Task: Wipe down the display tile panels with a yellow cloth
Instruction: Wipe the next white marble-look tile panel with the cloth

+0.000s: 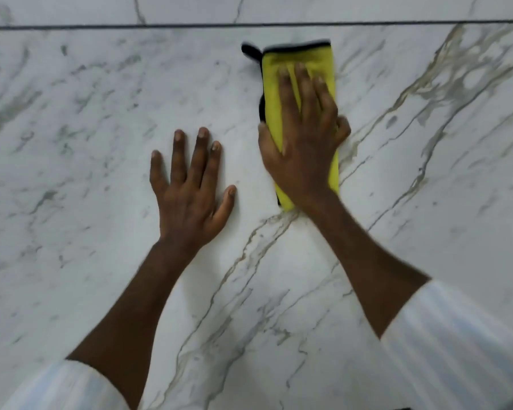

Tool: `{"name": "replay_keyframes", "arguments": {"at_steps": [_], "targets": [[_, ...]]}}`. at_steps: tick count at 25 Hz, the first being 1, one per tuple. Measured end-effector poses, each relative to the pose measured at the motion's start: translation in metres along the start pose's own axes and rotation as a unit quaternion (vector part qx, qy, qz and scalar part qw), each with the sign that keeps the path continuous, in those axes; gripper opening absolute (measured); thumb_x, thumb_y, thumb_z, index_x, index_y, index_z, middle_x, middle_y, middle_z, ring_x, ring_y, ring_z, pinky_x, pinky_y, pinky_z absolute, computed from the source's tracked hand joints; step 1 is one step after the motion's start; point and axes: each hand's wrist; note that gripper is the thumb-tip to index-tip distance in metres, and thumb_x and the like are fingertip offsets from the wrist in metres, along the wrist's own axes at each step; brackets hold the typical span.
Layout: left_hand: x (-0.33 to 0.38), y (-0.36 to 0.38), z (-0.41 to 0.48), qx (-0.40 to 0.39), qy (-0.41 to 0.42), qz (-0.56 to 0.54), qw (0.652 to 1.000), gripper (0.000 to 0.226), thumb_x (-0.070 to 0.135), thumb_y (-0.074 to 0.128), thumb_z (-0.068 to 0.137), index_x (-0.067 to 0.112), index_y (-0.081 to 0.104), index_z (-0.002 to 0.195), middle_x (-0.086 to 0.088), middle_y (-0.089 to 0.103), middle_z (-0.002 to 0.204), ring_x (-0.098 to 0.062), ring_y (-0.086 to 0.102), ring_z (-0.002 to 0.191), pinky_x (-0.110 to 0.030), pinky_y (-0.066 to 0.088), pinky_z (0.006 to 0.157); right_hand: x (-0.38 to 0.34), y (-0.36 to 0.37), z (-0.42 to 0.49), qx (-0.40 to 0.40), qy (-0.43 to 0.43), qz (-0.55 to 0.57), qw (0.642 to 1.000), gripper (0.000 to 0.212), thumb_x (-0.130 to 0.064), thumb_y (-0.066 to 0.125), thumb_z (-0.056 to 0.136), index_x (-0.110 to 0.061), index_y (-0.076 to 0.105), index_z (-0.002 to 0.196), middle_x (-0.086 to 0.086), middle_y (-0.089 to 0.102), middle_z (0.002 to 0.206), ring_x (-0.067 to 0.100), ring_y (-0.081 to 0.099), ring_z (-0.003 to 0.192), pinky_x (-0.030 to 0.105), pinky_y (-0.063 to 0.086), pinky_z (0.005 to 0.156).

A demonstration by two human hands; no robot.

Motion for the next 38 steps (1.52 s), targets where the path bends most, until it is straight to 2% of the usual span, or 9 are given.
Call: {"name": "replay_keyframes", "arguments": {"at_steps": [3, 8, 12, 16, 20, 24, 28, 33, 38], "targets": [[0.013, 0.002, -0.020, 0.019, 0.005, -0.063, 0.998, 0.065, 0.038, 0.043, 0.107, 0.005, 0.032, 0.161, -0.020, 0.025, 0.169, -0.045, 0.020, 0.156, -0.071, 0.017, 0.121, 0.004, -0.013, -0.121, -0.034, -0.006, 0.008, 0.999, 0.069, -0.053, 0.057, 0.097, -0.021, 0.047, 0.157, 0.007, 0.044, 0.162, 0.033, 0.044, 0.144, 0.058, 0.037, 0.105], [0.050, 0.003, -0.162, -0.071, -0.001, -0.101, 0.992, 0.071, 0.043, 0.047, 0.102, 0.008, 0.031, 0.162, -0.015, 0.018, 0.171, -0.036, 0.011, 0.160, -0.064, 0.007, 0.123, 0.003, -0.046, -0.300, -0.156, -0.032, -0.011, 0.987, 0.080, -0.049, 0.071, 0.086, -0.020, 0.044, 0.154, 0.006, 0.037, 0.161, 0.036, 0.041, 0.140, 0.061, 0.036, 0.101], [0.049, 0.015, -0.186, -0.068, -0.003, -0.060, 0.996, 0.066, 0.043, 0.039, 0.106, 0.010, 0.029, 0.163, -0.014, 0.021, 0.171, -0.033, 0.007, 0.161, -0.060, 0.004, 0.126, -0.002, -0.041, -0.238, -0.153, -0.063, 0.036, 0.986, 0.091, -0.049, 0.070, 0.077, -0.024, 0.037, 0.158, 0.007, 0.040, 0.161, 0.035, 0.041, 0.140, 0.060, 0.039, 0.102], [0.052, 0.024, -0.193, -0.037, -0.008, -0.065, 0.997, 0.065, 0.044, 0.039, 0.106, 0.009, 0.034, 0.161, -0.013, 0.026, 0.168, -0.033, 0.008, 0.161, -0.059, 0.006, 0.127, -0.007, -0.023, -0.155, -0.060, 0.039, 0.044, 0.996, 0.076, -0.049, 0.065, 0.085, -0.020, 0.050, 0.154, 0.008, 0.047, 0.159, 0.031, 0.044, 0.144, 0.056, 0.037, 0.102], [0.050, 0.026, -0.189, -0.020, 0.001, -0.053, 0.998, 0.067, 0.043, 0.044, 0.105, 0.008, 0.034, 0.161, -0.016, 0.030, 0.167, -0.040, 0.018, 0.158, -0.060, 0.006, 0.126, -0.006, -0.032, -0.283, -0.104, 0.026, 0.024, 0.994, 0.073, -0.050, 0.056, 0.094, -0.020, 0.039, 0.158, 0.010, 0.039, 0.163, 0.037, 0.041, 0.144, 0.060, 0.033, 0.106], [0.062, 0.020, -0.218, -0.051, -0.037, -0.104, 0.993, 0.064, 0.032, 0.048, 0.105, 0.006, 0.032, 0.161, -0.020, 0.029, 0.167, -0.044, 0.016, 0.156, -0.059, 0.003, 0.126, 0.001, -0.066, -0.431, -0.229, -0.015, 0.021, 0.973, 0.088, -0.046, 0.073, 0.082, -0.021, 0.032, 0.155, 0.005, 0.022, 0.164, 0.037, 0.035, 0.138, 0.058, 0.033, 0.102], [0.081, 0.016, -0.317, -0.126, -0.015, -0.083, 0.988, 0.070, 0.041, 0.043, 0.107, 0.011, 0.017, 0.165, -0.014, 0.011, 0.172, -0.034, -0.005, 0.161, -0.056, -0.003, 0.127, 0.001, -0.068, -0.413, -0.218, -0.020, 0.083, 0.972, 0.093, -0.047, 0.071, 0.078, -0.024, 0.027, 0.156, 0.005, 0.025, 0.161, 0.033, 0.029, 0.142, 0.057, 0.032, 0.104], [0.085, 0.034, -0.332, -0.080, -0.016, -0.055, 0.995, 0.072, 0.043, 0.039, 0.105, 0.013, 0.015, 0.166, -0.005, -0.004, 0.175, -0.032, -0.004, 0.161, -0.055, 0.001, 0.128, 0.007, -0.052, -0.413, -0.153, 0.029, 0.084, 0.984, 0.078, -0.047, 0.064, 0.088, -0.024, 0.033, 0.156, 0.004, 0.031, 0.162, 0.031, 0.032, 0.145, 0.062, 0.036, 0.103], [0.079, 0.036, -0.339, -0.073, -0.025, -0.057, 0.995, 0.070, 0.040, 0.042, 0.102, 0.006, 0.027, 0.161, -0.018, 0.006, 0.173, -0.042, 0.002, 0.160, -0.055, 0.002, 0.127, 0.024, -0.093, -0.586, -0.295, 0.005, 0.038, 0.955, 0.100, -0.043, 0.083, 0.069, -0.022, 0.033, 0.153, 0.006, 0.023, 0.161, 0.034, 0.027, 0.137, 0.056, 0.031, 0.104]]}}
Point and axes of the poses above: each hand's wrist, its own z-axis towards the middle knuckle, its own y-axis out of the palm, x = y × z
